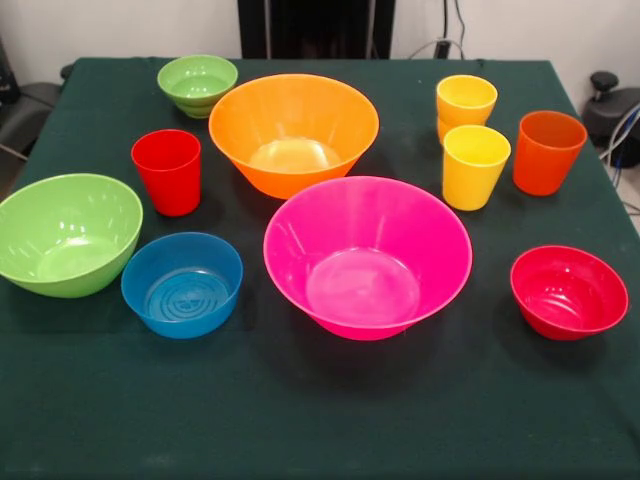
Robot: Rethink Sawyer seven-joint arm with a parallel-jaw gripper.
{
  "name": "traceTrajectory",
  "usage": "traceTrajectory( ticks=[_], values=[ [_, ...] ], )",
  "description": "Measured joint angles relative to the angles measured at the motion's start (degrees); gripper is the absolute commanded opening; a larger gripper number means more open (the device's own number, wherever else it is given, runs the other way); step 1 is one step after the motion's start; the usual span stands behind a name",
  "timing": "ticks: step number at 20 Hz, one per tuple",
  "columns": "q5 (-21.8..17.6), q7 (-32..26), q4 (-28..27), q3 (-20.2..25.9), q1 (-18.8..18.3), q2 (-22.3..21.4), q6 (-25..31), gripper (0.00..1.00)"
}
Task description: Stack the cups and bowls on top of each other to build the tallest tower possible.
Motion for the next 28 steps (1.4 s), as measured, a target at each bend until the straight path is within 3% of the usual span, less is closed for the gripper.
traceTrajectory(
  ticks=[13, 28],
  values=[
    [-0.7, 1.3, -2.9, -1.8, 1.7, 7.3, 0.0, 1.0],
    [-0.8, 4.4, -6.8, -4.2, 2.4, 20.0, -4.0, 1.0]
  ],
)
